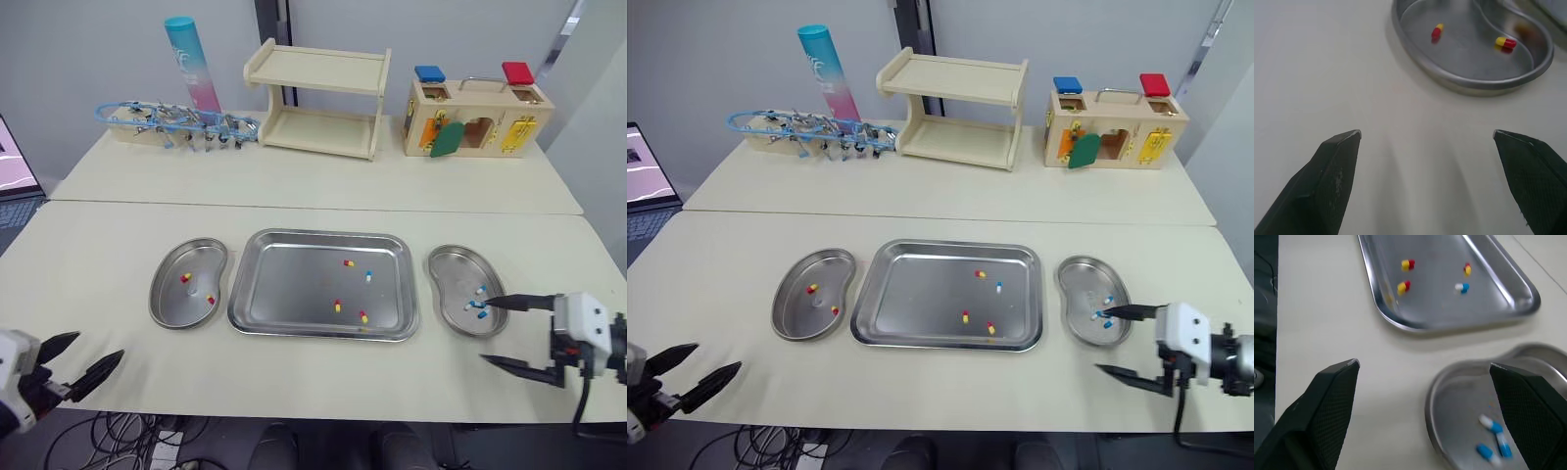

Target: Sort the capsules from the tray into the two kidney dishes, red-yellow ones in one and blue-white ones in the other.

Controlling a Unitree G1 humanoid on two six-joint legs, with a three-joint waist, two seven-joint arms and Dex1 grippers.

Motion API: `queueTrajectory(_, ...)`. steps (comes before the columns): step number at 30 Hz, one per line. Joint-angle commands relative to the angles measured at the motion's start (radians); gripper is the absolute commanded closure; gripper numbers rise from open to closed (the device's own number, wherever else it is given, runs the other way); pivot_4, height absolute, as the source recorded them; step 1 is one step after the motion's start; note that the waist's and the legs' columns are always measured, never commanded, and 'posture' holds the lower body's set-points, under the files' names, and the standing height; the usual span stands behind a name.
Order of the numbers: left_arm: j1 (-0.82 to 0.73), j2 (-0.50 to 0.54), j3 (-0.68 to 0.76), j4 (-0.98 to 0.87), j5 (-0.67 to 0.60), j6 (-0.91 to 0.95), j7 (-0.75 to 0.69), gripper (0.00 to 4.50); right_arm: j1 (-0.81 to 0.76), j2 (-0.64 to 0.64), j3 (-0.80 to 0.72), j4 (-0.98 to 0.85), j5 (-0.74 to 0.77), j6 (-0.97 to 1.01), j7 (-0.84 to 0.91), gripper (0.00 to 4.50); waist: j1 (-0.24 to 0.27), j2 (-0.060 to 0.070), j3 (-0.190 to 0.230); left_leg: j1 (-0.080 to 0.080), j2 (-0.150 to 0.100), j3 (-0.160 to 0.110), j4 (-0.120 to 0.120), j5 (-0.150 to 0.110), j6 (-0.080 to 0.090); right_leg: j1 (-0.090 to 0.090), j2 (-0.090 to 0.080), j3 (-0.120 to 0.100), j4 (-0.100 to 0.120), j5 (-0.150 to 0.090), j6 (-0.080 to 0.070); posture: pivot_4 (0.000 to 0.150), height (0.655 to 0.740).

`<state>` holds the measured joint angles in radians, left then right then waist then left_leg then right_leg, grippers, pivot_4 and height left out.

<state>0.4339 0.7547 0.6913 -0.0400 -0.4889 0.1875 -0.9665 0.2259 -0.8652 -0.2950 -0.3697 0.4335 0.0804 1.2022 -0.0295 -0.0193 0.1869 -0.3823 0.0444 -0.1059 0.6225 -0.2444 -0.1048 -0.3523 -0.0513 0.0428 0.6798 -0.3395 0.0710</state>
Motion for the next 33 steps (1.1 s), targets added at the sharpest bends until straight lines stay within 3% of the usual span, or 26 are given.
queueTrajectory(1,-0.018,0.033,-0.042,-0.12,-0.009,-0.014,-0.043,0.0,0.031,0.059,0.063,-0.116,-0.014,0.023,-0.093,0.03,0.0,0.0,0.0,0.0,0.0,0.0,0.0,0.0,0.0,0.0,0.0,0.0,0.0,0.0,0.0,0.15,0.74)
queueTrajectory(7,-0.154,0.136,-0.204,-0.29,-0.045,0.081,-0.112,0.0,0.05,0.14,0.179,-0.218,-0.083,0.11,-0.254,0.03,0.0,-0.001,-0.001,0.001,0.0,0.0,0.0,0.0,0.0,0.0,0.0,0.0,0.001,0.0,0.0,0.15,0.74)
queueTrajectory(14,-0.491,0.157,-0.529,-0.296,-0.009,0.108,-0.211,0.0,0.013,0.19,0.253,-0.274,-0.096,0.193,-0.359,0.03,-0.002,0.0,0.0,0.0,0.0,0.0,0.0,0.0,0.0,0.0,0.001,0.0,0.001,0.0,0.0,0.15,0.74)
queueTrajectory(17,-0.643,0.109,-0.651,-0.224,0.024,0.085,-0.252,0.62,0.01,0.191,0.275,-0.292,-0.096,0.2,-0.367,0.0,-0.002,0.0,0.0,0.0,0.0,0.0,0.001,0.0,0.0,0.0,0.001,0.0,0.001,0.0,0.0,0.15,0.74)
queueTrajectory(21,-0.812,0.029,-0.791,-0.102,0.104,0.005,-0.322,1.92,0.009,0.19,0.295,-0.317,-0.091,0.218,-0.381,0.0,-0.002,0.0,0.0,0.0,0.0,-0.001,0.002,0.0,0.0,0.0,0.001,0.0,0.001,0.0,0.0,0.15,0.74)
queueTrajectory(33,-1.191,-0.184,-1.039,0.441,0.335,-0.361,-0.556,1.92,0.058,0.19,0.307,-0.397,-0.056,0.295,-0.418,0.0,-0.002,0.0,0.0,-0.002,-0.001,-0.002,0.004,0.0,0.0,0.0,0.002,-0.001,0.001,0.0,0.0,0.15,0.74)
